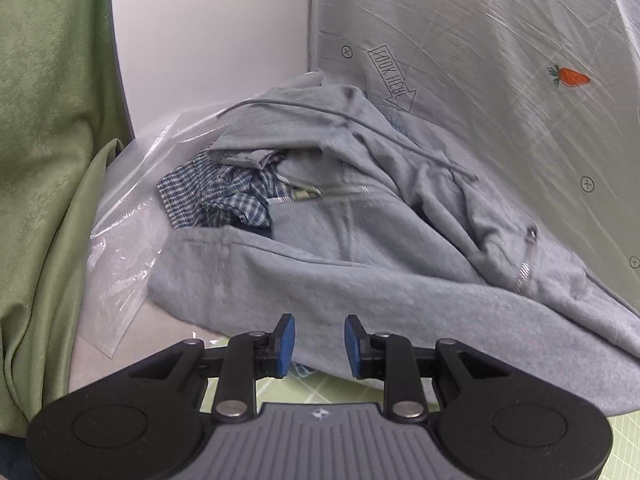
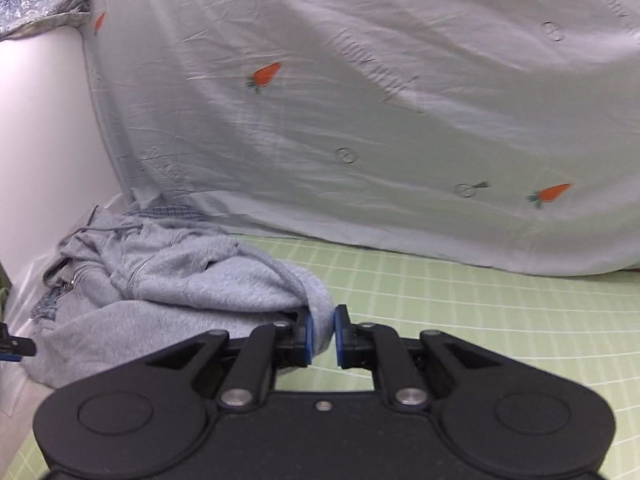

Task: Fold clothes

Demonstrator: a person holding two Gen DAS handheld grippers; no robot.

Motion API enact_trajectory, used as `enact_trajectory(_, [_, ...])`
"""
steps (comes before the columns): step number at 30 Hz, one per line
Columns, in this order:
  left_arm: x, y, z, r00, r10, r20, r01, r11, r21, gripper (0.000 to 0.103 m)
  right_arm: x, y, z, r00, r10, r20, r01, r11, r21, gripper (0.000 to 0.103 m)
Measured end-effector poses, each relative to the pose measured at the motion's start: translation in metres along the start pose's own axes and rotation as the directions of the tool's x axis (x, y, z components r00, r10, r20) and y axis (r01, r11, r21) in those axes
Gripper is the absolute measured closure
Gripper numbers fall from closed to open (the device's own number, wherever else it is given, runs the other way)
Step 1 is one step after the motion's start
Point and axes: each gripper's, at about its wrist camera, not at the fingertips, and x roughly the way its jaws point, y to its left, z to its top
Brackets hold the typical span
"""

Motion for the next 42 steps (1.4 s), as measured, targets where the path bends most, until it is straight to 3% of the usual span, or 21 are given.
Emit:
enact_trajectory(5, [-0.012, -0.035, -0.025, 1.0, -0.013, -0.012, 0.013, 0.999, 0.041, 0.067, -0.009, -0.098, -0.004, 0.988, -0.152, -0.017, 0.153, 0.984, 0.09, 0.092])
enact_trajectory(12, [0.002, -0.096, -0.054, 0.997, -0.059, -0.046, 0.065, 0.99, 0.126, 0.059, 0.0, -0.21, 0.003, 0.939, -0.343, -0.034, 0.343, 0.922, 0.181, 0.091])
enact_trajectory(14, [0.01, -0.111, -0.058, 0.996, -0.073, -0.056, 0.081, 0.984, 0.157, 0.053, 0.007, -0.216, -0.01, 0.933, -0.349, -0.09, 0.36, 0.908, 0.215, 0.088])
enact_trajectory(16, [0.025, -0.122, -0.061, 0.995, -0.077, -0.069, 0.089, 0.978, 0.19, 0.048, 0.014, -0.222, -0.022, 0.925, -0.352, -0.146, 0.378, 0.892, 0.247, 0.078])
enact_trajectory(17, [0.035, -0.124, -0.062, 0.994, -0.073, -0.086, 0.089, 0.974, 0.207, 0.047, 0.018, -0.225, -0.028, 0.92, -0.352, -0.173, 0.388, 0.884, 0.263, 0.058])
enact_trajectory(18, [0.045, -0.127, -0.062, 0.992, -0.065, -0.104, 0.088, 0.971, 0.223, 0.046, 0.021, -0.228, -0.034, 0.914, -0.352, -0.201, 0.397, 0.874, 0.278, 0.046])
enact_trajectory(21, [0.071, -0.139, -0.059, 0.986, -0.051, -0.156, 0.092, 0.959, 0.267, 0.041, 0.032, -0.237, -0.053, 0.895, -0.346, -0.283, 0.428, 0.845, 0.321, 0.03])
enact_trajectory(26, [0.109, -0.151, -0.056, 0.969, -0.078, -0.236, 0.145, 0.948, 0.282, 0.037, 0.038, -0.232, -0.097, 0.857, -0.276, -0.435, 0.47, 0.763, 0.443, 0.027])
enact_trajectory(28, [0.117, -0.154, -0.056, 0.955, -0.115, -0.273, 0.191, 0.944, 0.27, 0.036, 0.036, -0.224, -0.11, 0.869, -0.221, -0.443, 0.448, 0.732, 0.514, 0.026])
enact_trajectory(31, [0.123, -0.163, -0.06, 0.937, -0.161, -0.311, 0.249, 0.93, 0.272, 0.036, 0.044, -0.208, -0.111, 0.885, -0.183, -0.428, 0.412, 0.735, 0.538, 0.025])
enact_trajectory(34, [0.122, -0.171, -0.065, 0.933, -0.162, -0.323, 0.263, 0.917, 0.3, 0.036, 0.056, -0.194, -0.105, 0.88, -0.201, -0.43, 0.415, 0.764, 0.494, 0.029])
enact_trajectory(35, [0.121, -0.172, -0.066, 0.933, -0.162, -0.321, 0.265, 0.914, 0.307, 0.036, 0.058, -0.19, -0.104, 0.881, -0.204, -0.428, 0.413, 0.773, 0.482, 0.039])
enact_trajectory(36, [0.118, -0.173, -0.067, 0.934, -0.164, -0.318, 0.266, 0.912, 0.313, 0.036, 0.057, -0.188, -0.103, 0.886, -0.202, -0.417, 0.402, 0.782, 0.476, 0.058])
enact_trajectory(39, [0.105, -0.174, -0.07, 0.939, -0.167, -0.3, 0.266, 0.907, 0.327, 0.036, 0.048, -0.182, -0.101, 0.901, -0.203, -0.384, 0.37, 0.823, 0.432, 0.091])
enact_trajectory(42, [0.085, -0.173, -0.075, 0.949, -0.165, -0.27, 0.251, 0.911, 0.327, 0.036, 0.029, -0.186, -0.099, 0.92, -0.188, -0.344, 0.327, 0.853, 0.406, 0.096])
